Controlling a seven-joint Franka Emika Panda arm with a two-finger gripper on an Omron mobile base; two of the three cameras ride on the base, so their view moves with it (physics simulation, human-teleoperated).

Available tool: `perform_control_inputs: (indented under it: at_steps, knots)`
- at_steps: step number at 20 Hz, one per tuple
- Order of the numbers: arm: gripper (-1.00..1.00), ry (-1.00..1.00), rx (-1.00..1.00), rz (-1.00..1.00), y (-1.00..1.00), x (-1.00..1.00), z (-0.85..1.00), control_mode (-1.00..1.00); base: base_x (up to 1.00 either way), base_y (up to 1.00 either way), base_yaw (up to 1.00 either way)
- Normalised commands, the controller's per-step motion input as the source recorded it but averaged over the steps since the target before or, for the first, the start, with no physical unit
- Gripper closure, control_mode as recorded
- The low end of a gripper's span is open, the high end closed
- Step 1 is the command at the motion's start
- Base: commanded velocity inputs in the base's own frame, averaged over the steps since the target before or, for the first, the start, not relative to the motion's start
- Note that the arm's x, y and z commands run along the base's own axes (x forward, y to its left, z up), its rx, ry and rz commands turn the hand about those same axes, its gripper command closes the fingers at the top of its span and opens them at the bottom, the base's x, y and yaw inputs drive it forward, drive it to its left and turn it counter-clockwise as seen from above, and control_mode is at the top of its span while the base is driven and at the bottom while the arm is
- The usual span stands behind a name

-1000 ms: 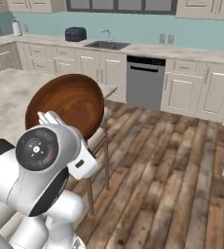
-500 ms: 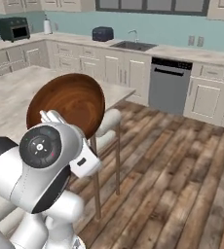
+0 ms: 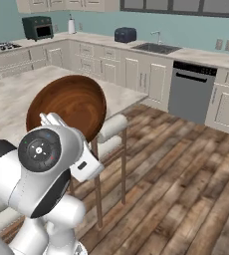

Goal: Take the smaller bowl and place it next to the appetizer plate on the dining counter , and place the larger bowl next to the plate with cooked food.

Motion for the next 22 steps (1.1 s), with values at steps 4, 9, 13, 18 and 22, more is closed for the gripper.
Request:
perform_control_inputs:
  at_steps: [4, 9, 13, 18, 22]
  knots:
    - [1.0, 0.0, 0.0, 0.0, 0.0, 0.0, 0.0, 1.0, 0.35, -1.0, 0.18]
    - [1.0, 0.0, 0.0, 0.0, 0.0, 0.0, 0.0, 1.0, 0.8, -0.71, 0.14]
    - [1.0, 0.0, 0.0, 0.0, 0.0, 0.0, 0.0, 1.0, 1.0, -0.1, 0.3]
    - [1.0, 0.0, 0.0, 0.0, 0.0, 0.0, 0.0, 1.0, 1.0, -0.09, 0.49]
    - [1.0, 0.0, 0.0, 0.0, 0.0, 0.0, 0.0, 1.0, 1.0, -0.16, 0.55]
